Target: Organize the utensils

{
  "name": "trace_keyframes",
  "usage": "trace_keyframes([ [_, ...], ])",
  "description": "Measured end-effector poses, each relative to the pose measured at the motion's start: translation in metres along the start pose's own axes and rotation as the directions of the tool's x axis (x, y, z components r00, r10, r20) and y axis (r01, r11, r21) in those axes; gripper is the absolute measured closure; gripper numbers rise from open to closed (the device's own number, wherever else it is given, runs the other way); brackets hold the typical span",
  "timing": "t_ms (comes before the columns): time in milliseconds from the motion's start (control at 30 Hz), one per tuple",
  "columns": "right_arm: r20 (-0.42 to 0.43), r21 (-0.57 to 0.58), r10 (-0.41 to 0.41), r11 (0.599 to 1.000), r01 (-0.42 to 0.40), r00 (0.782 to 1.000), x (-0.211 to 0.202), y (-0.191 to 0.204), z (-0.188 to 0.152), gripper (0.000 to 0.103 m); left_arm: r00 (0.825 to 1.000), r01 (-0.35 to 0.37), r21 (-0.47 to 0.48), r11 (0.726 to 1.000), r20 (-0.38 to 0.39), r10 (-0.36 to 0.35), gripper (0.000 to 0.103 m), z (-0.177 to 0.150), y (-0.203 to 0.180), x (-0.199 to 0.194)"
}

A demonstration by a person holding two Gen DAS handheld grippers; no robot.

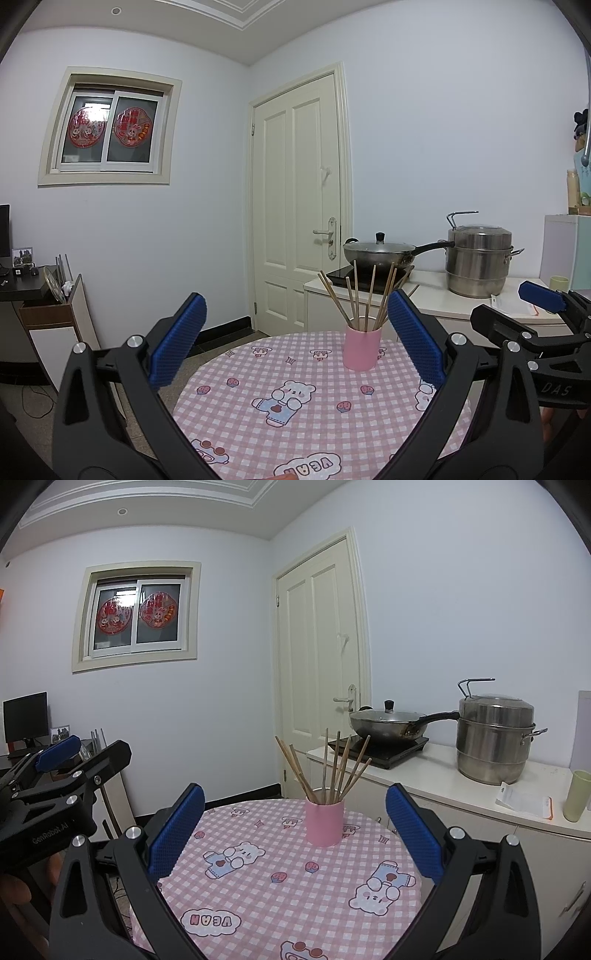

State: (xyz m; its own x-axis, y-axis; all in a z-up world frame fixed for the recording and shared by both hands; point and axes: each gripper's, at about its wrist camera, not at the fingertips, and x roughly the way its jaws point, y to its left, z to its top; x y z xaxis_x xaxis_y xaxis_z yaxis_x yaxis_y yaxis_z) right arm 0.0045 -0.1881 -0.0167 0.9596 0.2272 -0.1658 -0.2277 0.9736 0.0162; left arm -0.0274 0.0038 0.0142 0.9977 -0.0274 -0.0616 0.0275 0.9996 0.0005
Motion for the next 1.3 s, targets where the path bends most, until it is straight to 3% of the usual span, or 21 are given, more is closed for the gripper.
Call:
trace_keyframes([
  [1300,-0.004,0.000,0.012,1.000,-0.012,1.000,0.0048,0.0040,-0.0030,0.008,1.000,-0.025,0.017,1.000,-0.003,0.025,0.006,-0.0024,0.0028,0.0061],
])
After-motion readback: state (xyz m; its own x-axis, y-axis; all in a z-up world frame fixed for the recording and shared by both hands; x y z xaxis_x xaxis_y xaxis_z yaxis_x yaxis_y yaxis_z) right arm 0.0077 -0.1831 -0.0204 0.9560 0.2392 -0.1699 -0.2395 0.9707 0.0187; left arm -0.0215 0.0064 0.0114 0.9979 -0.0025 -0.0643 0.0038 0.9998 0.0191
